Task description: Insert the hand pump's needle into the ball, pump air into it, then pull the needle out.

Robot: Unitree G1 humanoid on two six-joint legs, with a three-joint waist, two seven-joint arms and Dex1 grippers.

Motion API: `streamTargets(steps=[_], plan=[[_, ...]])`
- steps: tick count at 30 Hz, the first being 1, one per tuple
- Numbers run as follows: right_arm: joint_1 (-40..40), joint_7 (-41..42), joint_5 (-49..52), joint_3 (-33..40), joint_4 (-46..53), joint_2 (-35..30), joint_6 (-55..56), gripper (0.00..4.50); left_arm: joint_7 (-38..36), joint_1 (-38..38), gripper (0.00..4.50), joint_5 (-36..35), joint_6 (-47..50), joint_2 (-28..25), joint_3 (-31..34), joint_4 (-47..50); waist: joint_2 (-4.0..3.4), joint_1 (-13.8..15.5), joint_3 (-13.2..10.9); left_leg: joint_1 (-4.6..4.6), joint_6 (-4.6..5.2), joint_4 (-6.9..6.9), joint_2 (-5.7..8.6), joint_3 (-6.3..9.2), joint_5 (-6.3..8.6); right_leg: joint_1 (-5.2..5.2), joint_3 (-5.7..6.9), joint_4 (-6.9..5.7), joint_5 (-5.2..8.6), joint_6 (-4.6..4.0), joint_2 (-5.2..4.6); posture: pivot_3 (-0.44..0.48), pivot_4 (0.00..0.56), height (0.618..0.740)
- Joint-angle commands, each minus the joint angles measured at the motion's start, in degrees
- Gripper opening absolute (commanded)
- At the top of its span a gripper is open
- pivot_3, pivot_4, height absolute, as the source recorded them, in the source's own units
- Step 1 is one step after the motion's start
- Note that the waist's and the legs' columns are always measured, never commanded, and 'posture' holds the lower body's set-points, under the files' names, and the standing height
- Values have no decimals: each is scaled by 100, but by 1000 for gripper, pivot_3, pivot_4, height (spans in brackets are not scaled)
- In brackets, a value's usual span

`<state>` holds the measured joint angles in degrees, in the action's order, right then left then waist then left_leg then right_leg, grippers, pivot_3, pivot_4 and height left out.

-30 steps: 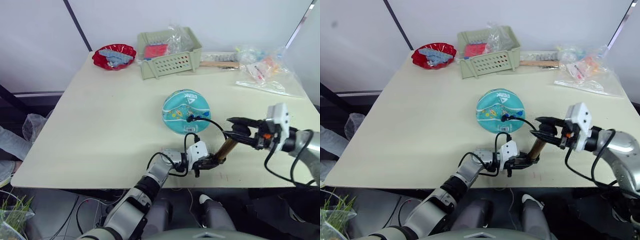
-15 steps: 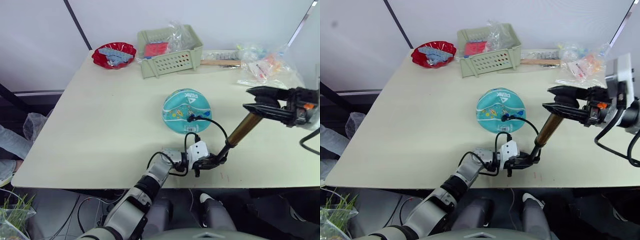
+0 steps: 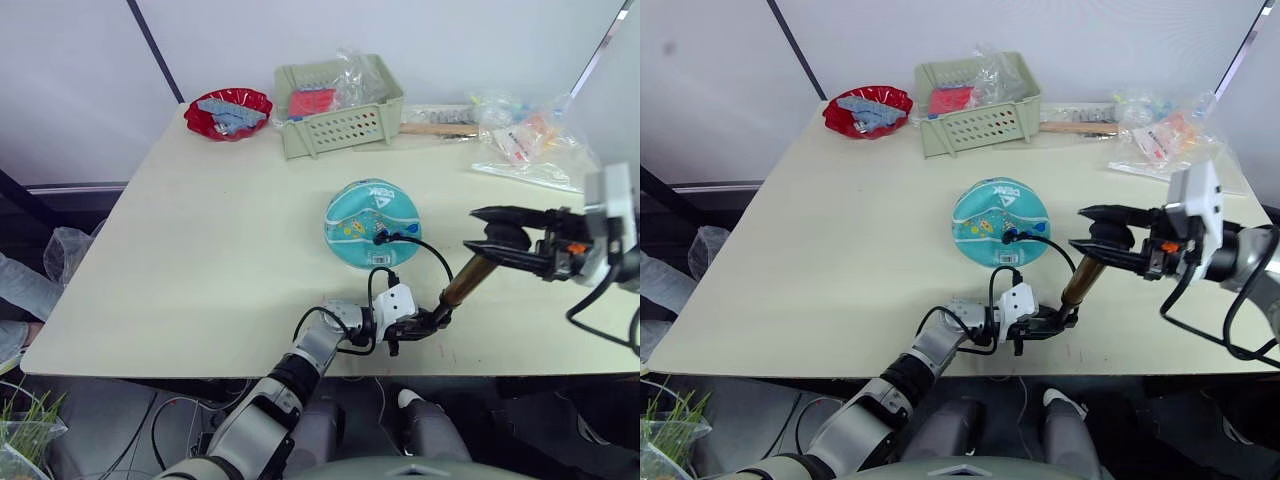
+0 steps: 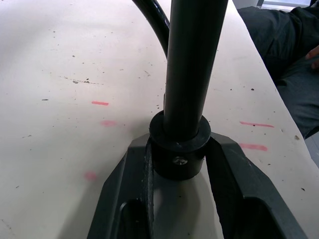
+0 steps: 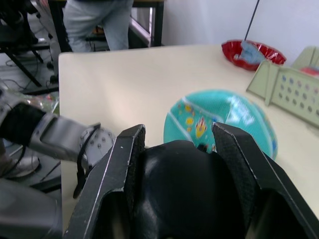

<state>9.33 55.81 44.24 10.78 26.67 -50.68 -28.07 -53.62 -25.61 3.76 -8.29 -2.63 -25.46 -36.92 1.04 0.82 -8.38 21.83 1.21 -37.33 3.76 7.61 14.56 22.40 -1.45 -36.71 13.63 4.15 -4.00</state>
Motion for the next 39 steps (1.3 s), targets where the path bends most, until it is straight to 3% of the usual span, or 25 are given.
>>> streamTargets(steps=[1, 7, 10, 18, 28, 32, 39], plan=[[-471, 23, -728, -693, -366, 274, 253, 1672, -71, 194, 1049, 161, 231, -135, -127, -185, 9, 0, 7, -1, 0, 0, 0, 1, 0, 0, 1, 0, -1, -2, 1, 0, 150, 740], [-723, 47, -1213, -823, -759, 691, 907, 1672, -62, 145, 1049, 173, 222, -128, -128, -234, 25, -1, 20, -4, 0, 1, 0, 1, 0, -2, 1, 0, -5, -9, 1, 0, 150, 740], [-548, 50, -979, -532, -701, 689, 846, 1672, -66, 154, 1049, 137, 257, -106, -109, -212, 20, 0, 18, -4, -1, 1, 1, 2, 0, -2, 0, 0, -3, -4, 2, 0, 150, 740], [336, 132, 149, 372, -246, 67, -8, 1672, -104, 183, 1049, 134, 241, -146, -122, -200, -20, 2, -13, 21, 0, 1, 4, 1, 0, 22, -1, 0, -12, -19, -2, 0, 150, 740], [1467, 114, 1900, 1431, -428, -953, -1555, 1672, -119, 137, 1049, 143, 197, -140, -120, -296, -41, 5, -37, 39, 0, 2, 5, 1, 0, 33, 3, 3, -12, -20, -6, 0, 150, 740], [1330, 113, 1704, 1197, -277, -980, -1668, 1672, -120, 144, 1049, 153, 181, -140, -134, -295, -40, 4, -37, 40, 2, 2, 4, 2, 1, 33, 3, 6, -12, -20, -6, 0, 150, 740], [259, 194, 371, 262, -33, -538, -788, 1672, -81, 154, 1049, 152, 190, -117, -143, -278, -6, 1, -10, 25, 2, 3, 2, 0, 1, 22, 4, 6, -11, -18, -4, 0, 150, 740]])
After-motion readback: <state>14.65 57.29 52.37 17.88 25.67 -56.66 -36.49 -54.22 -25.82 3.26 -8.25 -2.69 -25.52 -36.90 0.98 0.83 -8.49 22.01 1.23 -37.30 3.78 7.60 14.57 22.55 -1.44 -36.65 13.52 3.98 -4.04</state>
